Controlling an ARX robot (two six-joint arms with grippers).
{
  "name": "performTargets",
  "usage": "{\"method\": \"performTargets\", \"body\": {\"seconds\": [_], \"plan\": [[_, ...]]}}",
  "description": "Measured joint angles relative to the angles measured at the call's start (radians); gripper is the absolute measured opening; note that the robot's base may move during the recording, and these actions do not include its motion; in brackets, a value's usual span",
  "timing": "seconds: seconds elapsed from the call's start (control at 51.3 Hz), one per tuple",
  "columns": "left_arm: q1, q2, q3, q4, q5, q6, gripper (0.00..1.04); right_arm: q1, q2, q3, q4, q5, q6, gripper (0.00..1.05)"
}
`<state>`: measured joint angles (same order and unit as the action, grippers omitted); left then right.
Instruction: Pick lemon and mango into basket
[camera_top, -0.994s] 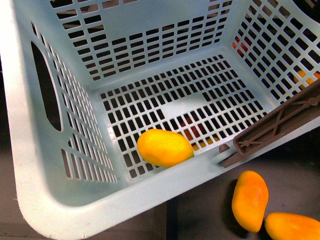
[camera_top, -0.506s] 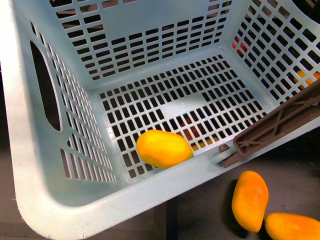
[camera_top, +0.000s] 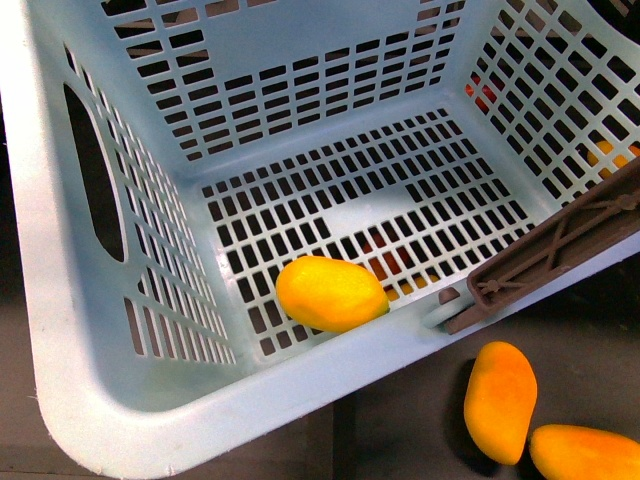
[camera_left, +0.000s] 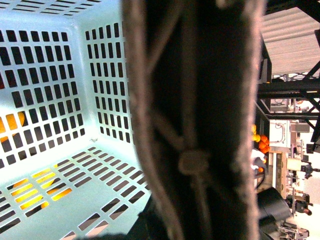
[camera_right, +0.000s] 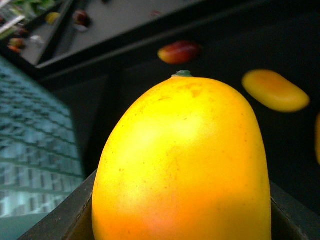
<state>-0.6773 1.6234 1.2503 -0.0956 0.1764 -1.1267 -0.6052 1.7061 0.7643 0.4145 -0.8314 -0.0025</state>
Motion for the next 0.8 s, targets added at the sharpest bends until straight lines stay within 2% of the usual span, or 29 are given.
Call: {"method": "performTargets", "body": {"seconds": [0.175, 0.312, 0.409, 0.526, 0.643, 0.799], "plan": [[0.0, 0.0, 0.0, 0.0, 0.0, 0.0, 0.04, 0.082, -0.173, -0.04, 0.028, -0.017, 0.086, 0.65], [0.0, 0.0, 0.0, 0.0, 0.0, 0.0, 0.04, 0.171, -0.26, -0.06, 0.037, 0.021, 0.136, 0.65], [0.0, 0.0, 0.0, 0.0, 0.001, 0.0, 0.04, 0.251, -0.314, -0.076, 0.043, 0.072, 0.171, 0.65], [0.0, 0.0, 0.0, 0.0, 0.0, 0.0, 0.04, 0.401, -0.378, -0.088, 0.07, 0.139, 0.222, 0.65], [0.0, 0.0, 0.0, 0.0, 0.0, 0.0, 0.04, 0.56, -0.388, -0.079, 0.07, 0.247, 0.238, 0.65], [0.0, 0.0, 0.0, 0.0, 0.0, 0.0, 0.04, 0.669, -0.354, -0.055, 0.064, 0.344, 0.228, 0.65]]}}
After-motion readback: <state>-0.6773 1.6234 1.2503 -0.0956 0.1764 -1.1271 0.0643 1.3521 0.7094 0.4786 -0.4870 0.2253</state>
